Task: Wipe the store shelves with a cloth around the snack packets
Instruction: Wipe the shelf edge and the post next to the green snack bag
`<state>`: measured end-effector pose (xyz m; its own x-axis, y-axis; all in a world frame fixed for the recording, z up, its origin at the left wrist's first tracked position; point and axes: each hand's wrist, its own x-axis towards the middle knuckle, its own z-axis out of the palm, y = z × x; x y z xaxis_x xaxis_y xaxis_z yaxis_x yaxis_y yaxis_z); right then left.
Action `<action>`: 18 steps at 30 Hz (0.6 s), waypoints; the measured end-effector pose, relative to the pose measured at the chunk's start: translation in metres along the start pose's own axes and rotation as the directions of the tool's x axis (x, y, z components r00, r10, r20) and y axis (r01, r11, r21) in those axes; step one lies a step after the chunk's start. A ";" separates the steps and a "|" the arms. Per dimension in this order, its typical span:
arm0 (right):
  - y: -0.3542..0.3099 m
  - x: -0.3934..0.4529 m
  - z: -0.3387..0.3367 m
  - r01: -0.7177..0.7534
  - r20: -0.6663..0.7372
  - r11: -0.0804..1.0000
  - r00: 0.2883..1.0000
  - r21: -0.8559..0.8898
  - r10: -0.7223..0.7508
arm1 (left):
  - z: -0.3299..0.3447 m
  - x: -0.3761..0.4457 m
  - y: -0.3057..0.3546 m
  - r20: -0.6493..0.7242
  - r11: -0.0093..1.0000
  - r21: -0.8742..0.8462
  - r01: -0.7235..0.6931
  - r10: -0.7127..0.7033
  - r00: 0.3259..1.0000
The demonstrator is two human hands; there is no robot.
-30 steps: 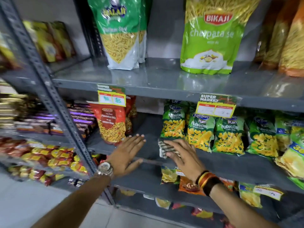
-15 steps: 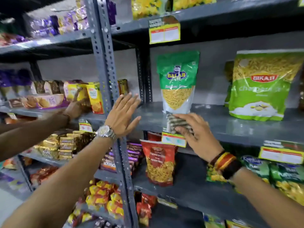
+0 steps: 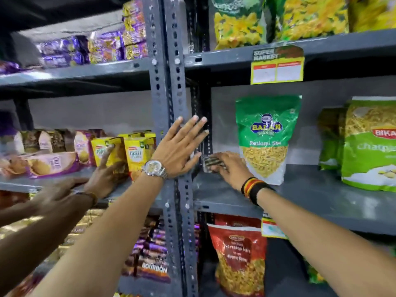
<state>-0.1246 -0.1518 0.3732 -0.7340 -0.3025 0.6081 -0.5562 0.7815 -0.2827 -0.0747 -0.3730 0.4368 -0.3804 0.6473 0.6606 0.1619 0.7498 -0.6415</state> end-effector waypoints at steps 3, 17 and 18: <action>0.005 0.031 0.025 -0.031 0.023 0.999 0.999 0.032 0.031 | 0.007 0.001 -0.002 -0.066 1.000 -0.023 -0.014 0.013 0.998; 0.068 0.137 0.088 -0.242 0.138 0.960 0.955 -0.139 0.261 | 0.018 -0.002 -0.004 -0.161 1.000 -0.025 -0.008 0.003 0.987; 0.077 0.145 0.094 -0.272 0.139 0.949 0.946 -0.159 0.295 | 0.018 -0.002 -0.004 -0.164 1.000 -0.023 -0.006 0.002 0.986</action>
<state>-0.3101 -0.1867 0.3703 -0.9119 -0.1315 0.3888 -0.2659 0.9109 -0.3155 -0.0914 -0.3792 0.4308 -0.2253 0.6624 0.7144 0.1851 0.7490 -0.6362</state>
